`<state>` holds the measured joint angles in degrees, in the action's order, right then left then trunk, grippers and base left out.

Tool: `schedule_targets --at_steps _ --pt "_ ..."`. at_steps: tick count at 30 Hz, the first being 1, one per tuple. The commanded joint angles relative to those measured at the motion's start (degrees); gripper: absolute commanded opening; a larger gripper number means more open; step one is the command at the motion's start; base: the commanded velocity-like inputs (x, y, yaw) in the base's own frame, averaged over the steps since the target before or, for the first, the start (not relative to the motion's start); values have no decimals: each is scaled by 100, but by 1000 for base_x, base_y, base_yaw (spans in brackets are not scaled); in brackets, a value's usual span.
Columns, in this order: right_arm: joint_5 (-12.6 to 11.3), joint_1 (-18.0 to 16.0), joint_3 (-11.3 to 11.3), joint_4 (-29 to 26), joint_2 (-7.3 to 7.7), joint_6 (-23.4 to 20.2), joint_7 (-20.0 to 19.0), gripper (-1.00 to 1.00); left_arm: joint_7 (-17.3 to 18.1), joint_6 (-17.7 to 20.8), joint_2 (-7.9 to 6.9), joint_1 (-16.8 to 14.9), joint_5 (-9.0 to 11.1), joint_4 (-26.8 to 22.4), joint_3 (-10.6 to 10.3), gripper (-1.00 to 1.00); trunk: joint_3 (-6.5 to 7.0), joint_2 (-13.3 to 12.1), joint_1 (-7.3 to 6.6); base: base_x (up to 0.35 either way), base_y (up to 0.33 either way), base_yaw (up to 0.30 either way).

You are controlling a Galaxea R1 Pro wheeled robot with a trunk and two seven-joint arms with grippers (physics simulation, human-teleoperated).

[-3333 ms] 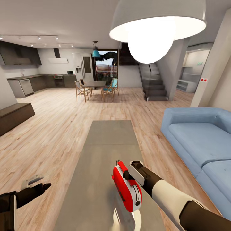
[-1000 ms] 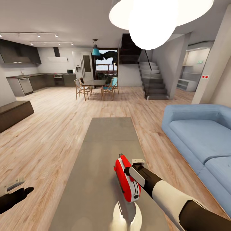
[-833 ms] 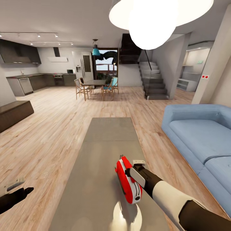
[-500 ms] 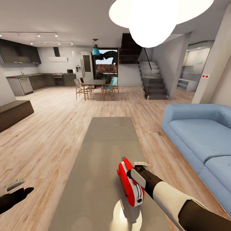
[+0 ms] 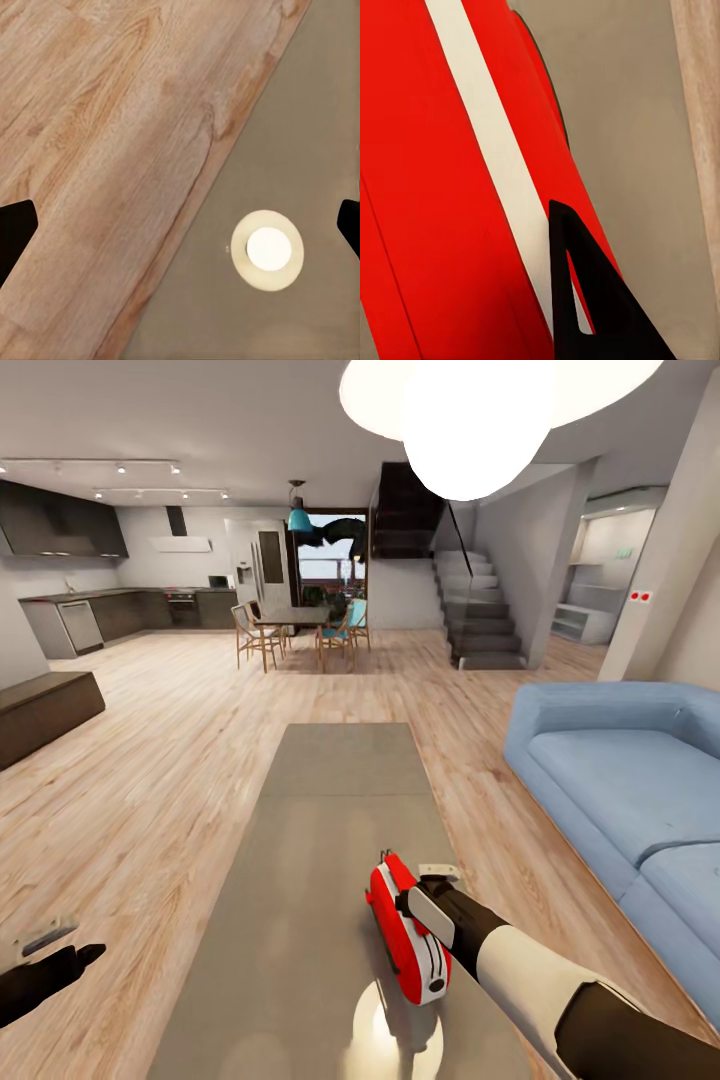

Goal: Turn on the radio receiver that's on the table in the living room.

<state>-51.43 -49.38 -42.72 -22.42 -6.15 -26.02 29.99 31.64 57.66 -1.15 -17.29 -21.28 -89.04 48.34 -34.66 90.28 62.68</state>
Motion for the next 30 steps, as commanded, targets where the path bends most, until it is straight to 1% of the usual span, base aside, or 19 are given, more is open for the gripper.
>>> schedule_targets --at_steps 1,20,29,30 --pt "18 -2 1 -1 -1 9 7 -100 0 0 0 1 1 0 0 100 -18 42 22 0 0 0" --pt "19 -2 1 1 -1 9 7 -100 -2 2 1 -1 1 0 0 100 -359 804 440 0 0 0" --pt "19 -4 1 2 -1 9 7 -100 -1 2 5 -1 1 0 0 100 -359 804 440 0 0 0" --pt "19 -3 1 2 -1 9 7 100 -1 1 7 -1 1 0 0 100 -359 804 440 0 0 0"
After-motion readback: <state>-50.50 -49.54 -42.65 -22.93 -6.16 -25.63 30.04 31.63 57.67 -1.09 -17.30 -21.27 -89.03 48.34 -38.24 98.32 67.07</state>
